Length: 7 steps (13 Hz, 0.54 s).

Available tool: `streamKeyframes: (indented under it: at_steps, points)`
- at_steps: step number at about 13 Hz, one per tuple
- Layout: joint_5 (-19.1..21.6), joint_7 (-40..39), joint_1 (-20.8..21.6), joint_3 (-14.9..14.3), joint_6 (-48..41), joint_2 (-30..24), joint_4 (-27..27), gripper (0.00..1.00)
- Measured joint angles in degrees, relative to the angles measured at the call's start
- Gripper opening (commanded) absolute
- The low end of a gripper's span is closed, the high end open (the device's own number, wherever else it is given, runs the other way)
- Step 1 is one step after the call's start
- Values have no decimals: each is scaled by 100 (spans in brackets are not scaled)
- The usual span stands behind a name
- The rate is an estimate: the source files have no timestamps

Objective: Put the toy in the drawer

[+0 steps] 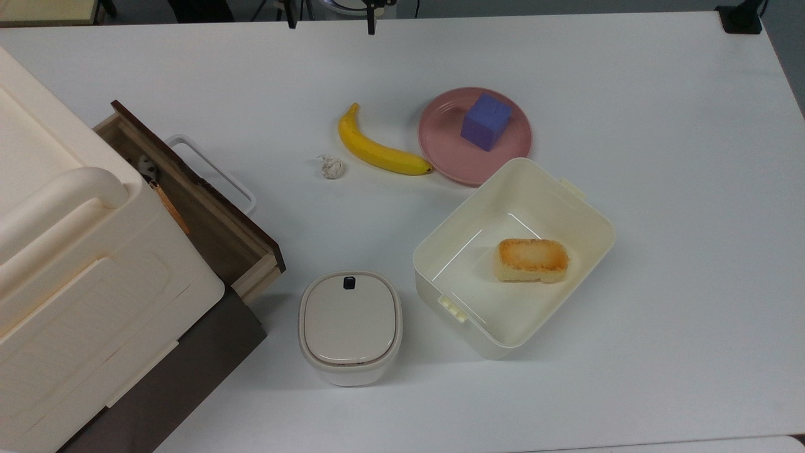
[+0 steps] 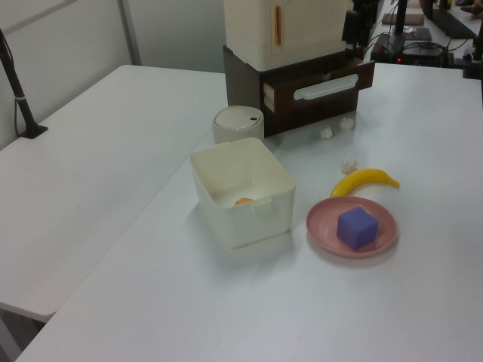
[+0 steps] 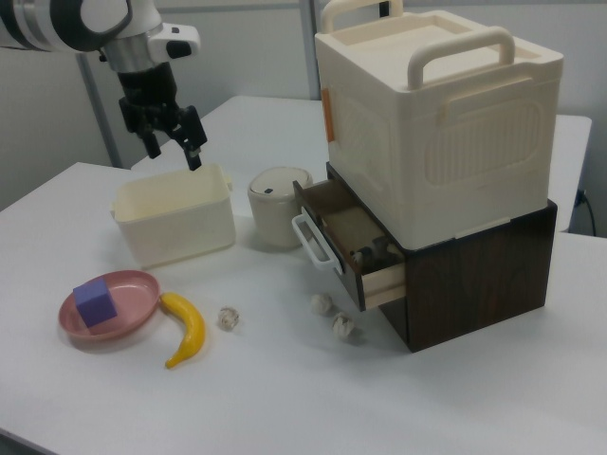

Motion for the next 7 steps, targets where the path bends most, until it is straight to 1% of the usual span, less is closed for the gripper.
streamKeyframes:
  at_steps: [4,7]
  points:
    - [0,0,-273,-59,543,114,-104,100]
    - [0,-86,-302,-301,549,123,-110,100]
